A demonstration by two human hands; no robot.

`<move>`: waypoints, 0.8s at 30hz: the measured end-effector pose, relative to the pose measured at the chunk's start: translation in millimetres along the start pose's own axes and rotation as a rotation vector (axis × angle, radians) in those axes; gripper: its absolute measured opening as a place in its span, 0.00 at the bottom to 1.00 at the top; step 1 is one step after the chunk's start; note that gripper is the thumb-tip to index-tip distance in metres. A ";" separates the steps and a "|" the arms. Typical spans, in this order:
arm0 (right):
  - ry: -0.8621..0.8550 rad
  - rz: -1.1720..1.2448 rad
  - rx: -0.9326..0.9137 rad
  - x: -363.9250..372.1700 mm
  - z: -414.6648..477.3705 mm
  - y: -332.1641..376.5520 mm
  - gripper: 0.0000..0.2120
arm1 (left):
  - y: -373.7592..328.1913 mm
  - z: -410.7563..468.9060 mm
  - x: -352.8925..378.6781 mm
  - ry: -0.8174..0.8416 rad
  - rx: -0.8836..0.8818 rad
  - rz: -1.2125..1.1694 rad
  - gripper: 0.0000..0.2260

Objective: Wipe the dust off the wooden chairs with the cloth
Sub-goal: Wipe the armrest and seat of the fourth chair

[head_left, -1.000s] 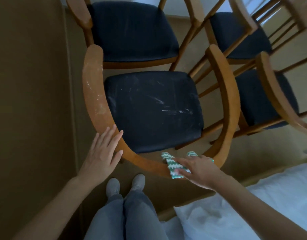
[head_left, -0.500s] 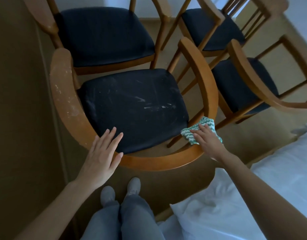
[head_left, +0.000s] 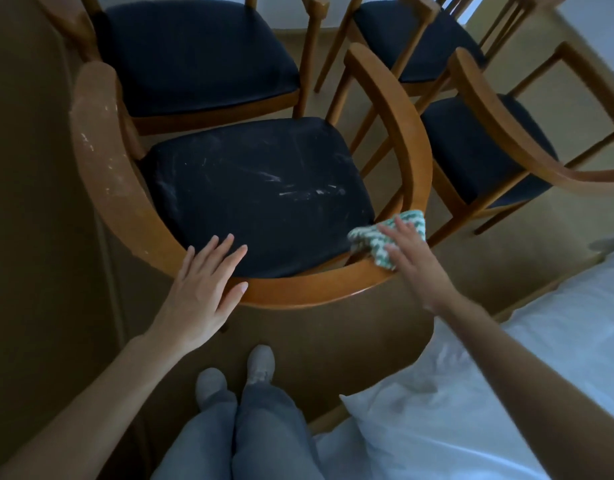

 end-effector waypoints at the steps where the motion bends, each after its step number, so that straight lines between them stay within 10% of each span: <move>1: 0.019 0.076 0.048 -6.9 12.1 -12.8 0.21 | -0.1 -2.2 1.6 -0.006 0.001 0.008 0.31; 19: -0.492 0.595 -0.245 68.5 -51.3 11.8 0.22 | -33.0 15.6 9.3 -0.022 0.102 0.077 0.33; 24: -0.430 0.874 -0.023 27.3 -7.7 -37.2 0.25 | -42.2 21.6 4.1 0.009 0.189 0.129 0.31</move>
Point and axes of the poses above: each hand's wrist, its own z-axis towards the middle knuckle, its own x-axis out of the palm, y = z × x, the point moved 9 cm from there along z, towards the middle knuckle, and after that the axes turned 7 degrees about y, right-handed, at the moved point
